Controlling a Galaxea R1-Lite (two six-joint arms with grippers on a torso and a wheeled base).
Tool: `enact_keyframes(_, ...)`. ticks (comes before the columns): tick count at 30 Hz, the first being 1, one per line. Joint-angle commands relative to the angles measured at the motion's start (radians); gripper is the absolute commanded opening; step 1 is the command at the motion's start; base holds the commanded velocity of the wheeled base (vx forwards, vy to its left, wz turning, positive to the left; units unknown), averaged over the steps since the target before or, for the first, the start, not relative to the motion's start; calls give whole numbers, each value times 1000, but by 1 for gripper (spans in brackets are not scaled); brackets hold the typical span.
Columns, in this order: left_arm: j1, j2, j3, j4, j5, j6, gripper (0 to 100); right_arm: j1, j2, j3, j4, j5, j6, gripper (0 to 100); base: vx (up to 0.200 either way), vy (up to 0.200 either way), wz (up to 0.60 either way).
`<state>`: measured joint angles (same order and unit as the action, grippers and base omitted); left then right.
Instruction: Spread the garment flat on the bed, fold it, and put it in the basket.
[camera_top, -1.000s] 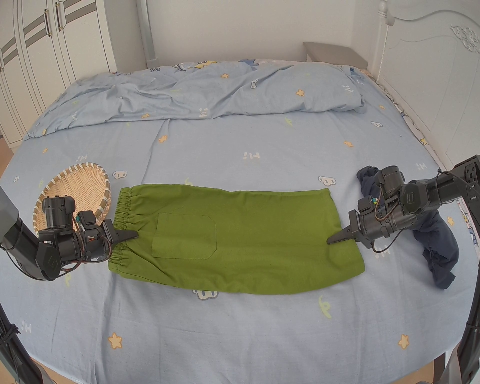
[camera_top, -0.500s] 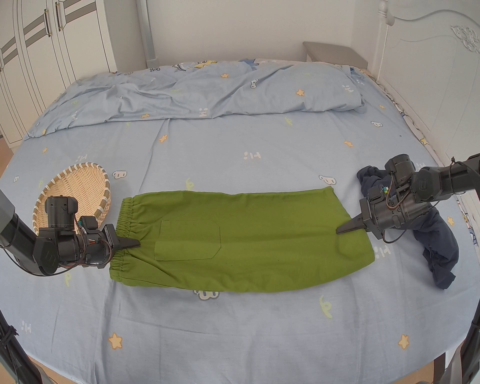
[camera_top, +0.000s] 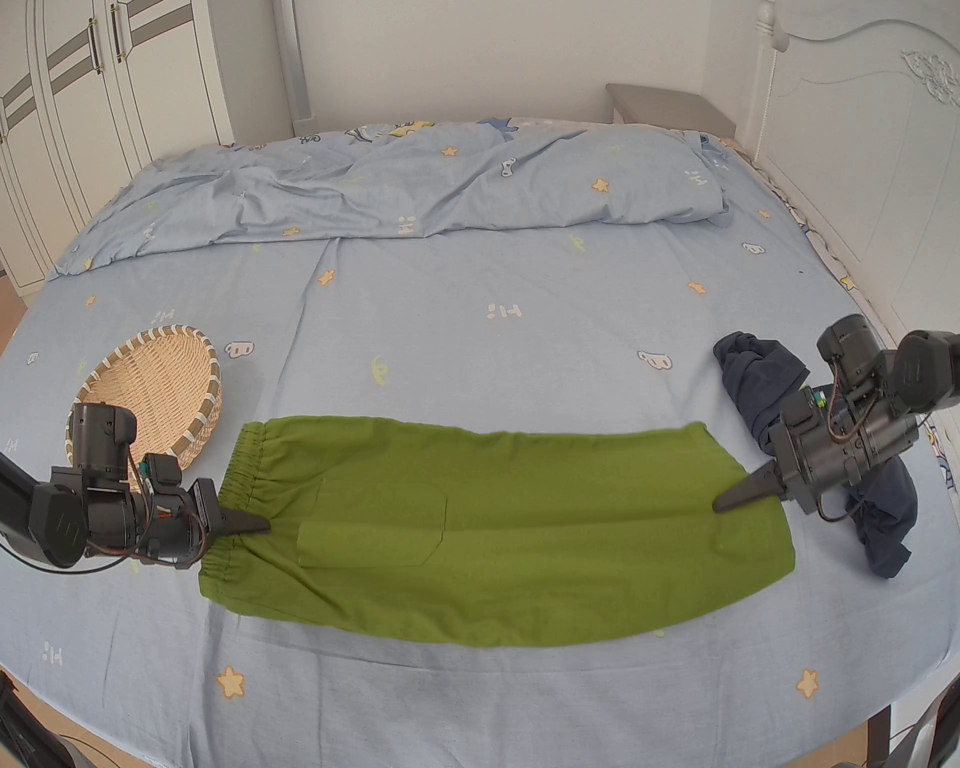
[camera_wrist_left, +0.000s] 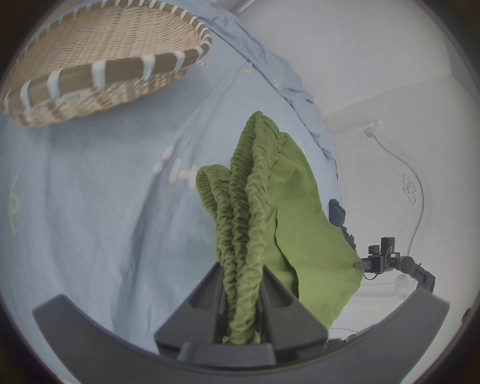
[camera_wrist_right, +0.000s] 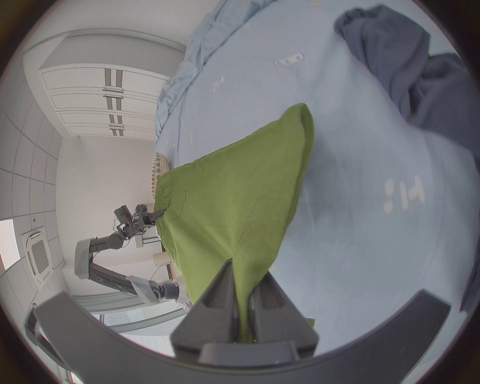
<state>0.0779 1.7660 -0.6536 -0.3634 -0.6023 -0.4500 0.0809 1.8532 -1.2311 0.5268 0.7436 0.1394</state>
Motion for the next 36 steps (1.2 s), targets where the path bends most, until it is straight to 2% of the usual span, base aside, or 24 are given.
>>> enact_keyframes(1,10,-77,193,0,9,71,0,-4,-150,291,-68,0,-47,0,0,0,0)
enact_keyframes(7,0,-122,376,-63,7,109,0,-3,-184,614,-338,3,-44,0,0,0,0)
enact_keyframes(11,-3,-111,463,-178,7,113,0,-6,-167,713,-449,11,-40,0,0,0,0)
enact_keyframes(19,2,-37,568,-391,10,114,0,2,-117,768,-559,36,-38,0,0,0,0)
enact_keyframes(22,5,-25,586,-431,10,113,0,-4,-95,766,-577,53,-40,0,0,0,0)
enact_keyframes(23,5,-25,588,-436,10,113,0,-6,-92,765,-579,54,-40,100,0,0,0)
enact_keyframes(32,11,-131,601,-428,12,103,0,-24,-98,768,-637,74,-29,100,0,0,0)
enact_keyframes(36,69,-247,589,-405,21,102,0,-59,-132,762,-656,72,-29,100,0,0,0)
